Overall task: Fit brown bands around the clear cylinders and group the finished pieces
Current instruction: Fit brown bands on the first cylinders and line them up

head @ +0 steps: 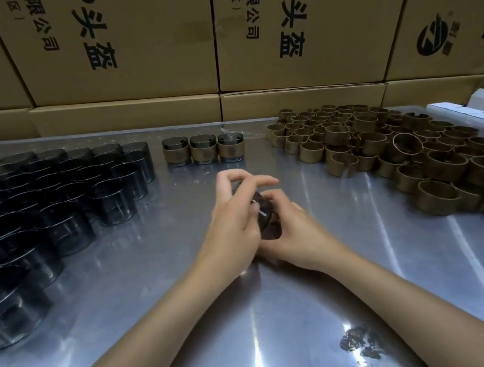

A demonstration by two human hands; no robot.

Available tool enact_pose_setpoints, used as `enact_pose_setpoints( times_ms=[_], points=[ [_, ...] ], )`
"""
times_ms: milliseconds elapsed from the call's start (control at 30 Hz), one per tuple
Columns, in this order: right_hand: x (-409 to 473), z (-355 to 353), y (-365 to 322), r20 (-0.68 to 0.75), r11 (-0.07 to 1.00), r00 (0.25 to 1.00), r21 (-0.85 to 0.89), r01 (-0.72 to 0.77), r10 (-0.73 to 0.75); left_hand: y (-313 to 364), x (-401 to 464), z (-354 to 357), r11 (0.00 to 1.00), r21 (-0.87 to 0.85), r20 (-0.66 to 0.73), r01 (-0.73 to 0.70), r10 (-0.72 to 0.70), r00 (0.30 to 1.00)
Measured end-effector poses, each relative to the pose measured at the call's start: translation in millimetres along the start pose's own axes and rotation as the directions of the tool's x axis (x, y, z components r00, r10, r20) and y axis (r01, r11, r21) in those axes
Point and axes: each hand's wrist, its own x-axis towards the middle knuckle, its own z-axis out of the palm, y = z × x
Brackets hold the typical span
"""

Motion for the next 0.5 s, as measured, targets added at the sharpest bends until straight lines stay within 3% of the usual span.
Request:
enact_pose_setpoints(
  times_ms=[100,200,333,500],
  points=[
    [2,-1,3,-0.059,0.982,0.998,0.187,0.005,0.006,3,1,0,0.977,-0.204,-0.044,0.067,-0.077,0.996],
    [5,-1,3,-0.19,0.962,0.982,0.265,0.066,-0.015,-2,6,-6,0.947,-0.287,-0.058,0.142,-0.166,0.984],
    [6,-4,3,-0.344,0.972,0.939,0.211,0.106,-0.028,-10,7,-7,0.949,-0.256,-0.079,0.181,-0.208,0.975],
    [7,-8,7,-0.297,0.989,0.955,0.143,0.046,-0.002,-25,5,-4,0.976,-0.037,0.005,0.216,-0.216,0.976]
  ],
)
